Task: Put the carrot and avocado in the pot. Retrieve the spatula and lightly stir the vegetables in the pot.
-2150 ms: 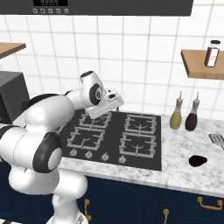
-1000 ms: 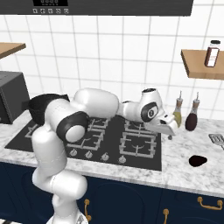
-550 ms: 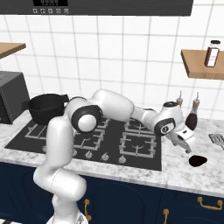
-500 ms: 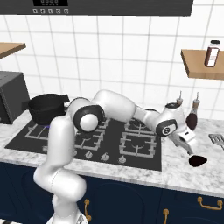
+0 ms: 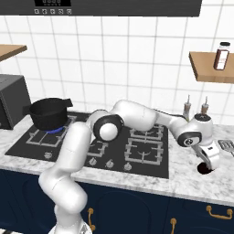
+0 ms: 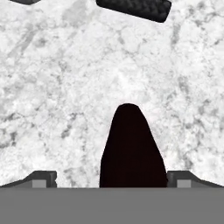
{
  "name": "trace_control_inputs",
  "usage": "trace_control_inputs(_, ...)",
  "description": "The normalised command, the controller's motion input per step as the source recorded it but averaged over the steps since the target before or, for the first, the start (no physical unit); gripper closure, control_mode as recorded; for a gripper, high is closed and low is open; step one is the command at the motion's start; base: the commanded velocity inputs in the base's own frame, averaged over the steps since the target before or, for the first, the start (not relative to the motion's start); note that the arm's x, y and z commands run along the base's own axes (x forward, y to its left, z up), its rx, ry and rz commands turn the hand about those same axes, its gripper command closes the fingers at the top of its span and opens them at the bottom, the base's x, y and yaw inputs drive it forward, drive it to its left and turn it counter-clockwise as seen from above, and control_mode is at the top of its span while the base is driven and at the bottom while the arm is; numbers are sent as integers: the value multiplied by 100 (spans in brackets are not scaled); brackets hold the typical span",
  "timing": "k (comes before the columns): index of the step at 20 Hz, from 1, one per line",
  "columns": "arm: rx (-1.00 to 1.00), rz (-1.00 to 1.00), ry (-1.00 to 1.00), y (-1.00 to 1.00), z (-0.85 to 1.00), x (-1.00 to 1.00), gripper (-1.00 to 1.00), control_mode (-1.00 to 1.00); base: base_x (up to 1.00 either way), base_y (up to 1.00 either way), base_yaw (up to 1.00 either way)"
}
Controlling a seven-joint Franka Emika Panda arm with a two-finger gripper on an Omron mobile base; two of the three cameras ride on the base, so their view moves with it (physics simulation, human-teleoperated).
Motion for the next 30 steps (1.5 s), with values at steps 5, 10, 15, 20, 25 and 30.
trace_control_inputs(5, 3, -2, -5, 0, -51, -2, -100, -100, 0, 0, 0)
trace_control_inputs(10, 0, -1, 0, 12, -54, -5, -100, -100, 0, 0, 0)
trace_control_inputs(15, 0, 0, -1, 53, -34, -1, 100, -100, 0, 0, 0)
trace_control_inputs(20, 0, -1, -9, 28, 1, -6, 100, -100, 0, 0, 0)
trace_control_inputs(25, -3, 0, -22, 63, 62, -50, 100, -100, 0, 0, 0)
trace_control_inputs(30, -1, 6, -4, 100, 99, -5, 100, -100, 0, 0, 0)
